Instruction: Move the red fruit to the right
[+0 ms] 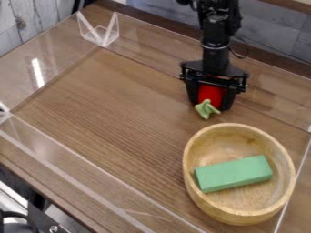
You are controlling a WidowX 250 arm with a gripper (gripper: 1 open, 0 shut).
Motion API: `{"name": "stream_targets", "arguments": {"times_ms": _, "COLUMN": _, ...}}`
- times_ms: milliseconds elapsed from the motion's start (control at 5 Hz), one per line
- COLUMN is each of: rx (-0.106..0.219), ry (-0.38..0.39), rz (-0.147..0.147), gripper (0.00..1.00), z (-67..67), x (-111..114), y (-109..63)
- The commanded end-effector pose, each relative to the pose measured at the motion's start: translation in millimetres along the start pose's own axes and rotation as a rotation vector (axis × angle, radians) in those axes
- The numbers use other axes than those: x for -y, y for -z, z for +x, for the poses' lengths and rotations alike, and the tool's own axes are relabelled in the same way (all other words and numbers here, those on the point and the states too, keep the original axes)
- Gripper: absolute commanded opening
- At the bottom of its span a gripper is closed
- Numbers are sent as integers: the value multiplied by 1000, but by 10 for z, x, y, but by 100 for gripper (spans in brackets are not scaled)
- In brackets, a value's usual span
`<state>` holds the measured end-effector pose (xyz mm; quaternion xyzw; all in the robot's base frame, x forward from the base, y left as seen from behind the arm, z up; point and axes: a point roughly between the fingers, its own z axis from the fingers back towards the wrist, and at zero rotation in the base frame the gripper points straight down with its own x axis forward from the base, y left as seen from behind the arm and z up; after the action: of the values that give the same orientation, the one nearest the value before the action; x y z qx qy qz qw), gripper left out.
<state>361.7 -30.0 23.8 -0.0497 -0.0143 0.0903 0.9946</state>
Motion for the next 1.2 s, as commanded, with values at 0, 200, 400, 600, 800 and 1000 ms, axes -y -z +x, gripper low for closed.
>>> {"name": "stream_targets", "arguments": {"times_ms": 0, "rx": 51, "ry": 16, "rz": -41, "gripper": 100, "z": 79, "x": 81, "y": -212}}
{"name": "stream_targets", "arguments": {"times_ms": 200, "rx": 65, "ry": -16, "rz": -68, "gripper": 100, "z": 104, "x": 33, "y": -422}}
{"name": "stream_targets", "arguments": {"times_ms": 400, "rx": 80, "ry": -47, "rz": -94, "gripper": 100, "z": 133, "x": -13, "y": -628}}
{"name": "stream_targets", "arguments": {"times_ms": 600, "rx": 92, "ry": -70, "rz": -115, "gripper": 100, "z": 117, "x": -62, "y": -810}}
{"name": "stream_targets", "arguments": {"times_ms": 800, "rx": 92, "ry": -90, "rz": -120, "gripper": 100, "z": 101, "x": -95, "y": -920}}
{"name": "stream_targets", "arguments": {"times_ms": 1000, "rx": 89, "ry": -74, "rz": -122, "gripper": 0, "z": 263, "x": -46, "y": -919}}
